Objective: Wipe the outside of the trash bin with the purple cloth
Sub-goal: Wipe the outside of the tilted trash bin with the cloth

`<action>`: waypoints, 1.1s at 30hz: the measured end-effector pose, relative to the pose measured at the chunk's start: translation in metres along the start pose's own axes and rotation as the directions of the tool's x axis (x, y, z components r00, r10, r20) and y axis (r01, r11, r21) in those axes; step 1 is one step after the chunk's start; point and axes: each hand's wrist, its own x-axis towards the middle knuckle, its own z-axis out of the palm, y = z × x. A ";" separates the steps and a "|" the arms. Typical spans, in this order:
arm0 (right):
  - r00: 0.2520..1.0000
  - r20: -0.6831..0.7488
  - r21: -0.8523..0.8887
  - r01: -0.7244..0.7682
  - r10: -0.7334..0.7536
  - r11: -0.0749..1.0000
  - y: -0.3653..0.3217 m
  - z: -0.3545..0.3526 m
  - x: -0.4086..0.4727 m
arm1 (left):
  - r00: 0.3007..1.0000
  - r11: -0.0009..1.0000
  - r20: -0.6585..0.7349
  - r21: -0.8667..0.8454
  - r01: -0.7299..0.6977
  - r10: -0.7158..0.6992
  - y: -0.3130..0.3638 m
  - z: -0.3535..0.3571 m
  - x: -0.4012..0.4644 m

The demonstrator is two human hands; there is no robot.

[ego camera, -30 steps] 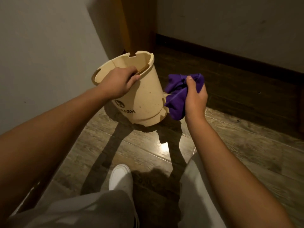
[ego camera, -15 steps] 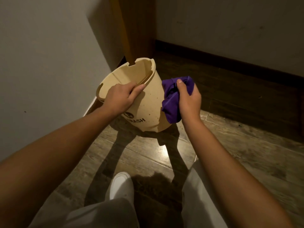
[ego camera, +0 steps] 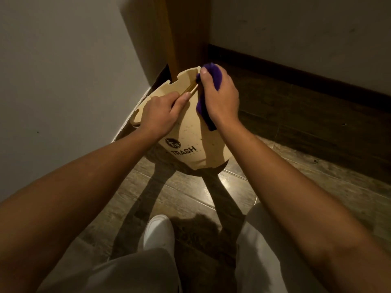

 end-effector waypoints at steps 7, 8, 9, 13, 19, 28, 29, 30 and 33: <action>0.997 -0.073 -0.109 -0.037 0.029 0.993 -0.003 0.025 -0.003 | 0.999 0.999 -0.034 -0.039 -0.001 0.000 -0.006 0.003 0.003; 0.995 -0.098 -0.116 -0.040 0.029 0.992 0.000 0.027 -0.005 | 0.999 0.999 -0.034 -0.039 0.002 -0.003 -0.007 0.004 0.004; 0.993 -0.120 -0.129 -0.026 0.011 0.991 0.002 0.028 -0.008 | 0.999 0.999 -0.033 -0.039 0.008 -0.010 -0.007 0.005 0.004; 0.988 -0.144 -0.231 0.026 -0.061 0.973 0.012 0.037 -0.021 | 0.998 0.997 -0.050 -0.070 0.044 -0.047 -0.009 0.005 0.008; 0.993 -0.115 -0.393 -0.027 -0.019 0.919 0.036 0.038 -0.021 | 0.994 0.993 -0.057 -0.080 0.084 -0.089 -0.017 0.006 0.011; 0.968 -0.175 -0.288 -0.225 0.180 0.931 0.096 0.008 -0.029 | 0.997 0.994 -0.044 -0.094 0.057 -0.061 -0.022 0.006 0.011; 0.964 -0.174 -0.297 -0.248 0.203 0.922 0.103 0.005 -0.031 | 0.997 0.994 -0.041 -0.092 0.057 -0.061 -0.023 0.006 0.011; 0.961 -0.172 -0.310 -0.262 0.217 0.914 0.110 0.002 -0.033 | 0.997 0.994 -0.039 -0.095 0.059 -0.063 -0.024 0.005 0.010; 0.956 -0.156 -0.336 -0.286 0.247 0.897 0.120 -0.002 -0.036 | 0.997 0.993 -0.047 -0.098 0.064 -0.069 -0.026 0.004 0.010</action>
